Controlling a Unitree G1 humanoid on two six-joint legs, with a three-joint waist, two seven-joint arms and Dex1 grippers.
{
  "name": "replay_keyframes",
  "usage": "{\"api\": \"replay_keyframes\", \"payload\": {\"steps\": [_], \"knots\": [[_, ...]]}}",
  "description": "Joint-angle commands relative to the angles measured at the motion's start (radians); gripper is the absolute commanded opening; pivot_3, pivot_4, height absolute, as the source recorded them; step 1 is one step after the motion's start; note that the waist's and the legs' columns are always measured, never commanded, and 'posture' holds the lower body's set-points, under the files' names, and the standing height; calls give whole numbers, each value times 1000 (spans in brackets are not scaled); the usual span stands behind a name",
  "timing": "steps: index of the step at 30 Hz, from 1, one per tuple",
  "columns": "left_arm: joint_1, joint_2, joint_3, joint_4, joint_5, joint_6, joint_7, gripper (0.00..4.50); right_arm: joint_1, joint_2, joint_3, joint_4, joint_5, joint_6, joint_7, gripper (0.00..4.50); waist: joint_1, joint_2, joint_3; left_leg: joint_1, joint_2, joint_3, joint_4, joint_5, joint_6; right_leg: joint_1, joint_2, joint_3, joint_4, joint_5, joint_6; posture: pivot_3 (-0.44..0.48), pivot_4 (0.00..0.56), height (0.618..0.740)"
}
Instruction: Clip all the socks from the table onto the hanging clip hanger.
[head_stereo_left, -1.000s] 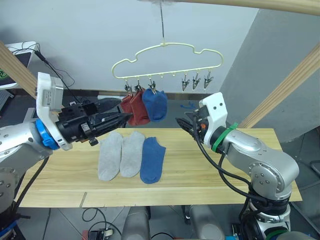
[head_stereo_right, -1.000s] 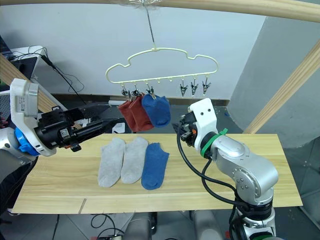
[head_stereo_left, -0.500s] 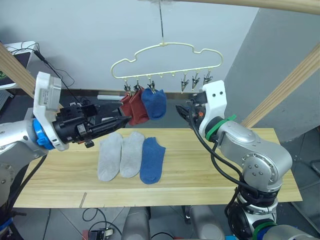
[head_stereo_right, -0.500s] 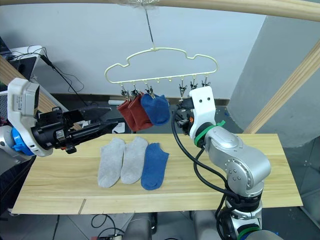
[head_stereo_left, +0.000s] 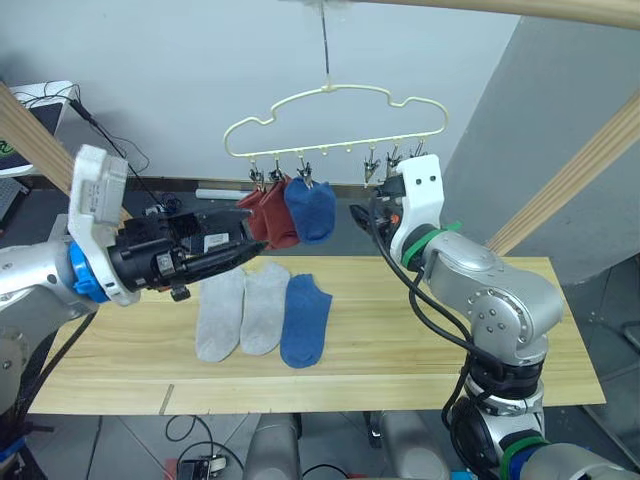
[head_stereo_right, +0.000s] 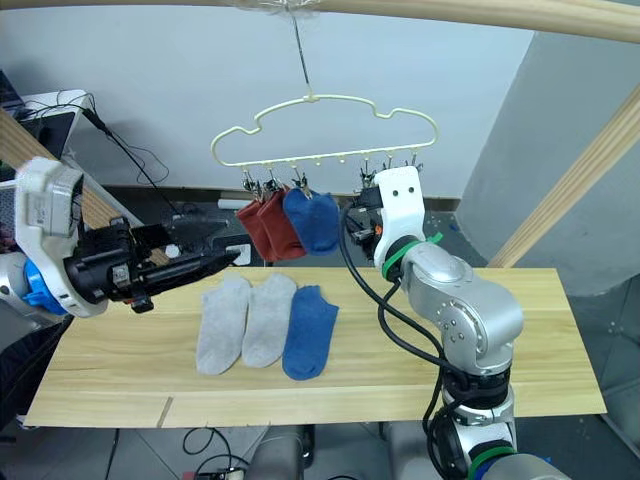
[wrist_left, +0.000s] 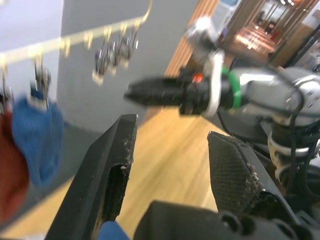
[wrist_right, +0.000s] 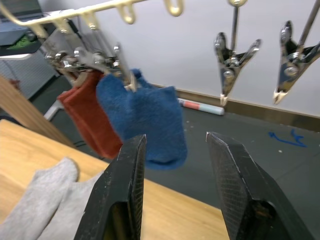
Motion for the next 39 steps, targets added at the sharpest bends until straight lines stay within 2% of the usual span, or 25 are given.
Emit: {"api": "replay_keyframes", "payload": {"steps": [1,14,27,39], "knots": [[-4,-15,10,-17,-43,-6,22,2578,-24,7,0,-5,-14,-40,-2,1960,0,0,0,0,0,0,0,0,0,0,0,0,0,0,0,-123,281,740],[14,-13,15,-47,-59,-8,55,2578,-87,63,7,91,-55,-104,-21,1960,1,0,0,0,0,0,-3,0,0,-1,0,0,0,1,-1,-101,280,740],[14,1,21,-47,-61,-3,62,2578,-89,45,19,123,-93,-110,-30,1960,1,0,0,0,0,-1,-5,0,0,-1,0,0,0,1,-1,-94,282,740],[15,17,27,-47,-77,3,79,2578,-130,25,10,237,-145,-215,-27,1960,2,0,0,0,0,-1,-6,0,0,-2,0,0,-1,1,-2,-79,279,740]]}}
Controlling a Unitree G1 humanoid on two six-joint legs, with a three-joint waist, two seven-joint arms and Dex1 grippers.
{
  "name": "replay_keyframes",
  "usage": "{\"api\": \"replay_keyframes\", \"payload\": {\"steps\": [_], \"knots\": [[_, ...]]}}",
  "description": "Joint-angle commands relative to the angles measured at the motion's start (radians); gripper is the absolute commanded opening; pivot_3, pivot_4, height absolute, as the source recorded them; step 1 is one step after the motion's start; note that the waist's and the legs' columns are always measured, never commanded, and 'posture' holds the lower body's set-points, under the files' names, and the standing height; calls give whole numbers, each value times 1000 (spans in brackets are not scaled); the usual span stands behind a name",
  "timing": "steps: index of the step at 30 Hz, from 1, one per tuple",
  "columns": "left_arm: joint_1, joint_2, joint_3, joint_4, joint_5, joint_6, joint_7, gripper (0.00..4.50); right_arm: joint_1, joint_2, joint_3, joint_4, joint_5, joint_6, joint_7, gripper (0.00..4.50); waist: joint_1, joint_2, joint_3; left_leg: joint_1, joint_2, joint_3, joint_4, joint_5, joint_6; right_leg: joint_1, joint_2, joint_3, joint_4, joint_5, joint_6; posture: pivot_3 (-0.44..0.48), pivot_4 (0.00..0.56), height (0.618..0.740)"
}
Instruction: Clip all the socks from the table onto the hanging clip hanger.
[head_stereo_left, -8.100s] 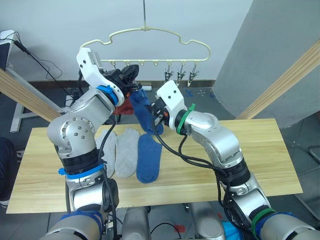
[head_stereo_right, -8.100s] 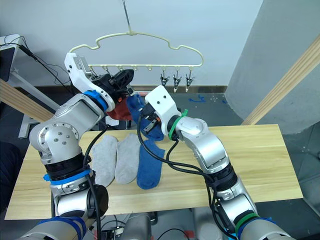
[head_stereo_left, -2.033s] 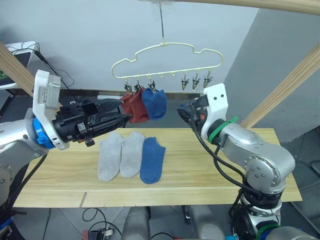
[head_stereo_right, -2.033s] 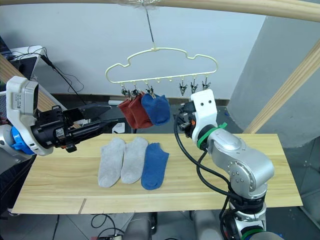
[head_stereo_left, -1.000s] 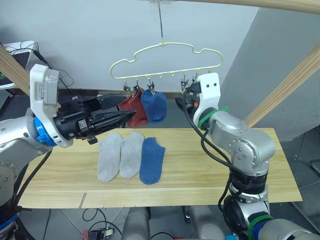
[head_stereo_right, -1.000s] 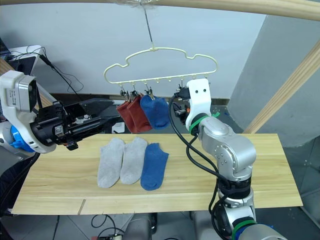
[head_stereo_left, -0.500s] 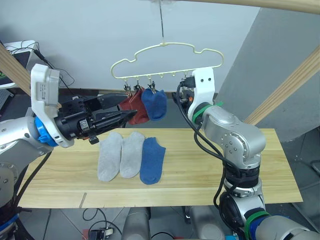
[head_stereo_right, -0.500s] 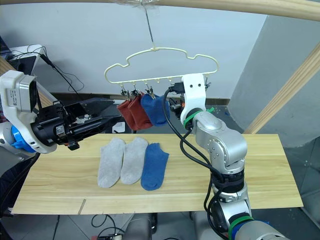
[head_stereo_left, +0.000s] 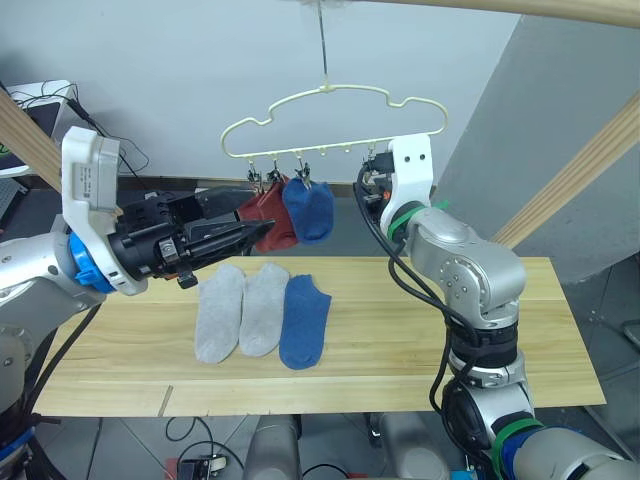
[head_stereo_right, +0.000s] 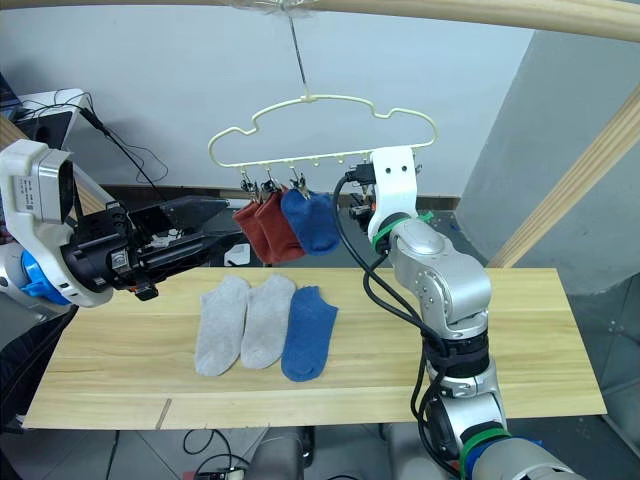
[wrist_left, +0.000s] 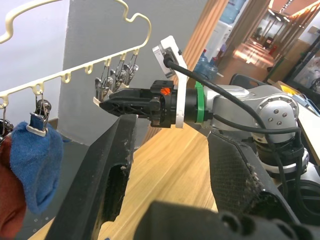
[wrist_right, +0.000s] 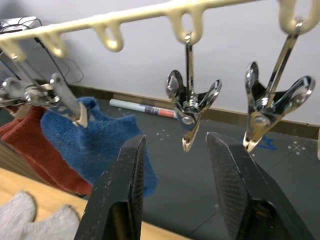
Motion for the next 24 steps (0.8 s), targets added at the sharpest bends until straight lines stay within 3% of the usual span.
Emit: {"api": "replay_keyframes", "payload": {"steps": [1,24], "knots": [[3,23,34,-23,-19,-1,0,2578,-38,3,-10,-3,-12,-46,0,1960,0,0,0,0,0,0,0,0,0,0,0,0,0,0,0,-79,279,740],[5,15,30,-35,-19,0,33,2578,-148,9,-16,158,-18,-167,27,1960,1,0,0,0,0,0,-3,0,0,0,0,0,0,0,-1,-71,275,740]]}}
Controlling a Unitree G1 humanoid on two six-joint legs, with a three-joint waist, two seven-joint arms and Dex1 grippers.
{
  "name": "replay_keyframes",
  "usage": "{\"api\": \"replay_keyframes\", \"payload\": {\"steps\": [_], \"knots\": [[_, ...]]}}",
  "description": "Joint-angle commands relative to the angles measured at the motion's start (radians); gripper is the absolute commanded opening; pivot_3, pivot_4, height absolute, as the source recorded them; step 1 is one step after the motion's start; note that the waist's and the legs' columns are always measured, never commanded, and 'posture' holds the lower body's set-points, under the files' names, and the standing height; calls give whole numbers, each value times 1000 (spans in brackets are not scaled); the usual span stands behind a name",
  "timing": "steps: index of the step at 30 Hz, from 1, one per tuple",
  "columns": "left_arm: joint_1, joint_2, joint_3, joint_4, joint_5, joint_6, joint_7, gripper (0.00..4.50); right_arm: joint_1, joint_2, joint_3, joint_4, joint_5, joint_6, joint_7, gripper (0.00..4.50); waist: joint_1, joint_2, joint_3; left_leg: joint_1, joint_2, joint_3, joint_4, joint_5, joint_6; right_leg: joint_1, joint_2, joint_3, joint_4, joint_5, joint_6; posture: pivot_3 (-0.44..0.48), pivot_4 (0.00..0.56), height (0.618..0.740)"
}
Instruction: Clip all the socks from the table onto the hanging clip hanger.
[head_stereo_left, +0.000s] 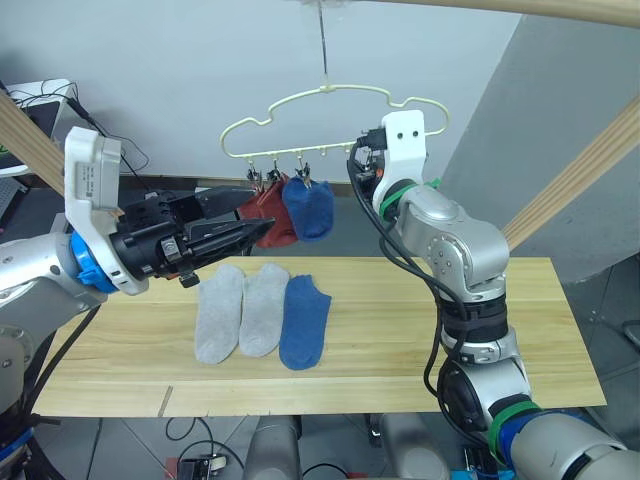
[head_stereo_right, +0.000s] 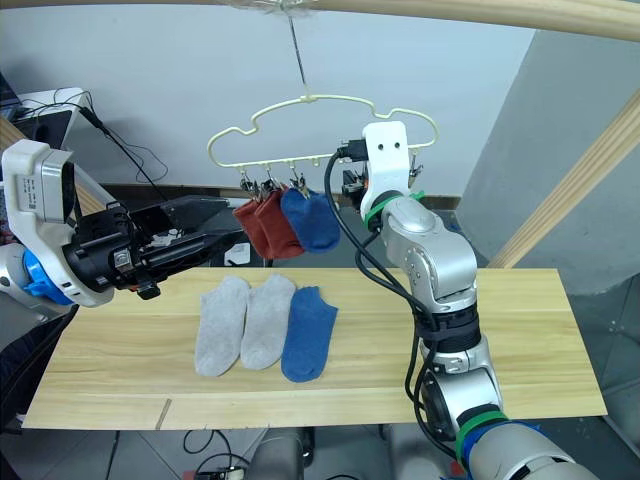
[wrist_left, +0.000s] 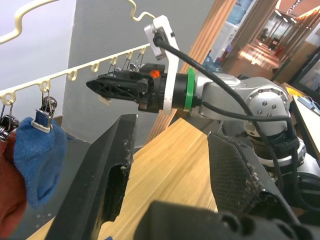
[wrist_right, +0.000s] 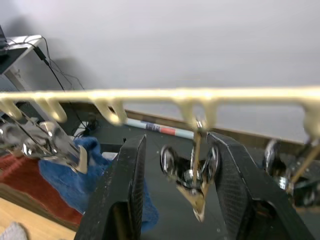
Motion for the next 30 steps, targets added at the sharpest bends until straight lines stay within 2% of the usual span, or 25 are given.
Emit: {"api": "replay_keyframes", "payload": {"steps": [1,15,23,24,30], "knots": [[1,12,29,-27,-11,-12,6,2578,-30,7,-8,-10,-5,-30,3,1960,0,0,0,0,0,0,0,0,0,0,0,0,0,0,0,-69,275,740],[8,12,31,-30,-12,-13,18,2578,-38,9,-6,14,-11,-44,0,1960,0,0,0,0,0,0,0,0,0,0,0,0,0,0,0,-66,275,740],[16,16,31,-35,-8,-14,15,2578,-36,9,-8,16,-16,-47,-6,116,1,0,0,0,0,0,0,0,0,0,0,0,0,0,0,-64,274,740],[17,17,32,-35,-7,-14,14,2578,-36,9,-8,17,-16,-48,-7,3,1,0,0,0,0,0,0,0,0,0,0,0,0,0,0,-65,274,740],[19,19,28,-36,1,-15,12,2578,-39,11,-10,21,-16,-50,-10,3,1,0,0,0,0,0,0,0,0,0,0,0,0,0,0,-64,273,740]]}}
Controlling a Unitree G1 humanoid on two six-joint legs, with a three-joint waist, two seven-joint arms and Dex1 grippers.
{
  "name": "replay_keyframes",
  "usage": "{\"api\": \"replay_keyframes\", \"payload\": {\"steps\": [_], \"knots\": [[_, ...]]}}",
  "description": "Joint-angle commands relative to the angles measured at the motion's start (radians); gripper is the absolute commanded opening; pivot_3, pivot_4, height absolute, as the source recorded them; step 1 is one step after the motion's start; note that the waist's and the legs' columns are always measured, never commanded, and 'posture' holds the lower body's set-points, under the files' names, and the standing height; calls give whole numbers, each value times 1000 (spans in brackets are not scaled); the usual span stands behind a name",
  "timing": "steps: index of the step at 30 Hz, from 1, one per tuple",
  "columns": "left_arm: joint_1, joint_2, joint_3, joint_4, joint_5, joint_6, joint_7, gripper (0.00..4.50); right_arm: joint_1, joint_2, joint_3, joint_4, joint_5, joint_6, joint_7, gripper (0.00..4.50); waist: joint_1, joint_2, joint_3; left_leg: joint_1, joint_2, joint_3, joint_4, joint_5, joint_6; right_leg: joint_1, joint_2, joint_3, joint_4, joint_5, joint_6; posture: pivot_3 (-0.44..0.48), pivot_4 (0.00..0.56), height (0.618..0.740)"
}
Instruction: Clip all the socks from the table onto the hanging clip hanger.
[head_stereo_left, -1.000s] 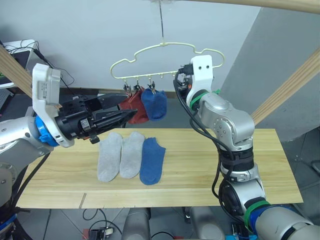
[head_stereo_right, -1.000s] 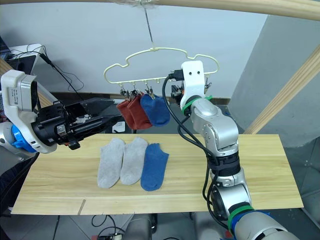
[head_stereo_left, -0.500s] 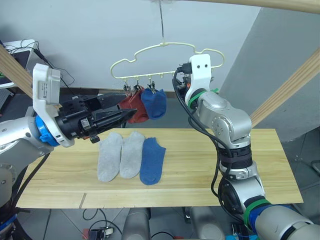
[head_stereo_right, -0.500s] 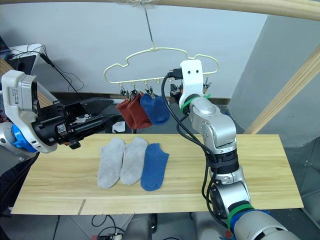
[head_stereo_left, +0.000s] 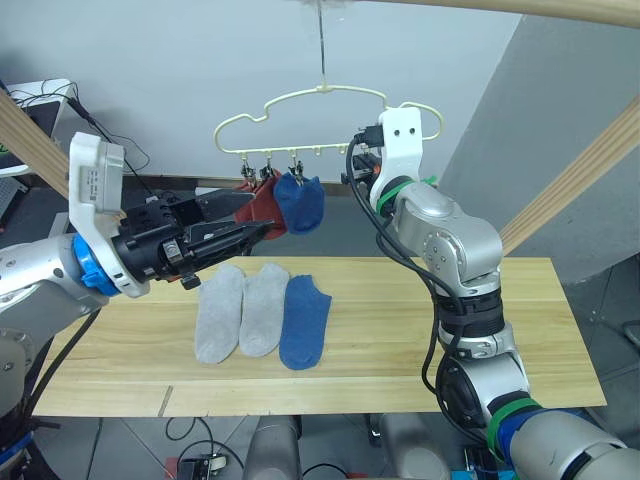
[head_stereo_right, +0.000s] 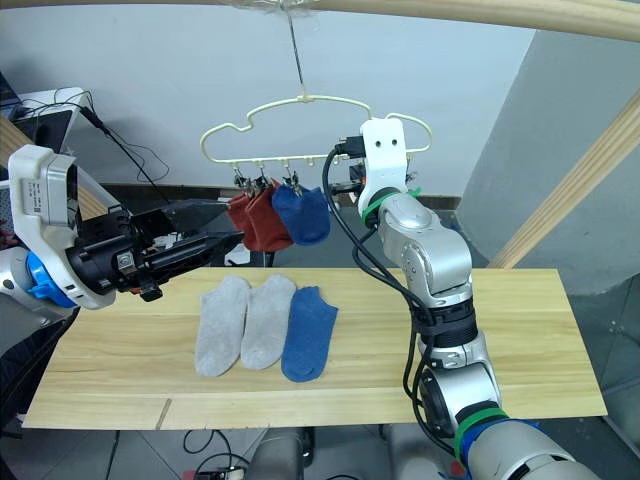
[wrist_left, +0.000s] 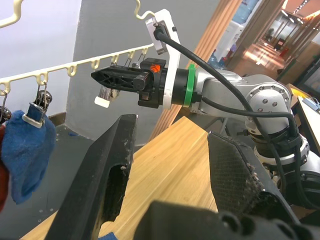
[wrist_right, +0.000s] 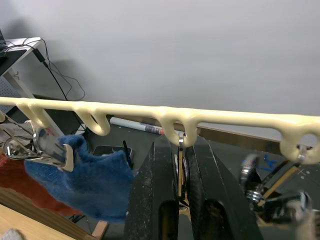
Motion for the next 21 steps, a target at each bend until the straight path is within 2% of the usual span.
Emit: {"api": "replay_keyframes", "payload": {"steps": [1,5,8,10,11,13,18,19,21], "knots": [[-1,19,27,-30,0,-15,-3,2578,-30,8,-11,-17,-8,-23,-6,3,0,0,0,0,0,0,0,0,0,0,0,0,0,0,0,-64,273,740],[12,24,17,-29,17,-10,-9,2578,-32,10,-12,-15,-8,-25,-9,3,0,0,0,0,0,0,0,0,0,0,0,0,0,0,0,-64,274,740],[54,45,-36,-52,117,-14,-8,2578,-33,9,-14,-15,-8,-27,-9,3,0,0,0,0,0,0,0,0,0,0,0,0,0,0,0,-63,274,740],[61,37,-50,-51,132,-9,16,2578,-34,9,-14,-15,-8,-27,-10,3,1,0,0,0,0,0,0,0,0,0,0,0,0,0,0,-64,276,740],[60,20,-58,-53,124,-6,32,2744,-34,9,-14,-15,-8,-27,-10,0,1,0,0,0,0,0,0,0,0,0,0,0,0,0,0,-66,276,740],[95,4,-107,-83,197,-36,32,3091,-37,10,-16,-16,-7,-28,-10,0,1,0,0,0,0,0,0,0,0,0,0,0,0,0,0,-66,276,740],[114,-52,-136,-90,221,-51,52,4482,-39,12,-17,-17,-7,-28,-10,0,2,0,0,0,0,0,-1,0,0,0,0,0,0,0,0,-66,277,740],[116,-54,-142,-89,237,-55,50,4482,-40,14,-17,-16,-7,-27,-11,0,2,0,0,0,0,0,-1,0,0,0,0,0,0,0,0,-67,280,740],[126,-86,-221,-79,337,-87,80,4482,-43,16,-19,-18,-6,-26,-11,0,1,0,0,0,0,0,-1,0,0,0,0,0,0,0,0,-68,282,740]]}}
